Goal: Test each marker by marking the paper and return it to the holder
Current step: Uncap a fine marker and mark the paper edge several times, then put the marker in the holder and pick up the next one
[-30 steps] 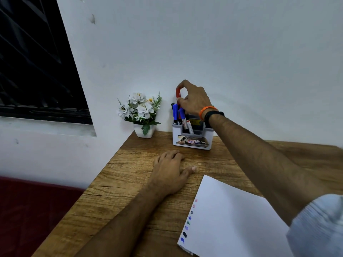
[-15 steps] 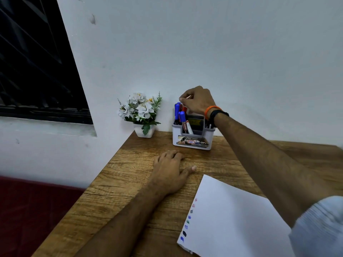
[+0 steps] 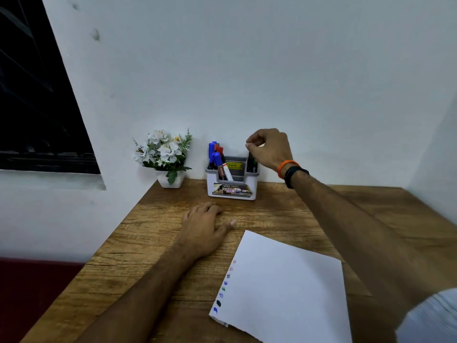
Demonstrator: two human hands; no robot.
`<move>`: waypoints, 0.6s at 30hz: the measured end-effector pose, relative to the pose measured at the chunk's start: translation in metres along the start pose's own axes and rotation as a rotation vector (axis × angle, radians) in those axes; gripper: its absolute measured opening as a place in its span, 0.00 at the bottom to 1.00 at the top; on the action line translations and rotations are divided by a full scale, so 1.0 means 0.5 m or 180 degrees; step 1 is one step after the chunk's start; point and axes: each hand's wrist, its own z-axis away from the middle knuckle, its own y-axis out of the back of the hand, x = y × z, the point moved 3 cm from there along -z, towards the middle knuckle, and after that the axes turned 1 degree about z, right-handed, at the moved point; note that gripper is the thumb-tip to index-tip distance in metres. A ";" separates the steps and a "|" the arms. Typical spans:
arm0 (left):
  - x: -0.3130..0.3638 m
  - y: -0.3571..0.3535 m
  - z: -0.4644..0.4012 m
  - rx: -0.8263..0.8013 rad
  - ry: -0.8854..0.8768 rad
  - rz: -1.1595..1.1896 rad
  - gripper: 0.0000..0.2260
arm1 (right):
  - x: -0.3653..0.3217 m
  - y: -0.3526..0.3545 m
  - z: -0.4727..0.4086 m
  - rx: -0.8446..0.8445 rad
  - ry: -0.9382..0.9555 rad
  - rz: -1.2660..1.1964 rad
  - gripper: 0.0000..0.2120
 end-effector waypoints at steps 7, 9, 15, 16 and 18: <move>0.000 -0.004 -0.001 0.0015 -0.0023 -0.0042 0.27 | 0.061 0.010 0.036 0.0051 -0.0311 0.0248 0.09; -0.001 -0.005 -0.002 0.0025 -0.0027 -0.0038 0.27 | 0.071 0.004 0.035 0.0102 -0.0414 0.0282 0.11; -0.008 -0.011 -0.007 0.0051 -0.0025 -0.0059 0.27 | 0.087 -0.027 0.011 0.0020 -0.0733 0.0416 0.13; -0.009 -0.012 -0.009 0.0060 -0.0023 -0.0050 0.27 | 0.090 -0.033 0.005 -0.0014 -0.0783 0.0403 0.14; -0.010 -0.014 -0.010 0.0067 -0.0026 -0.0035 0.27 | 0.096 -0.046 -0.004 -0.0108 -0.0848 0.0364 0.15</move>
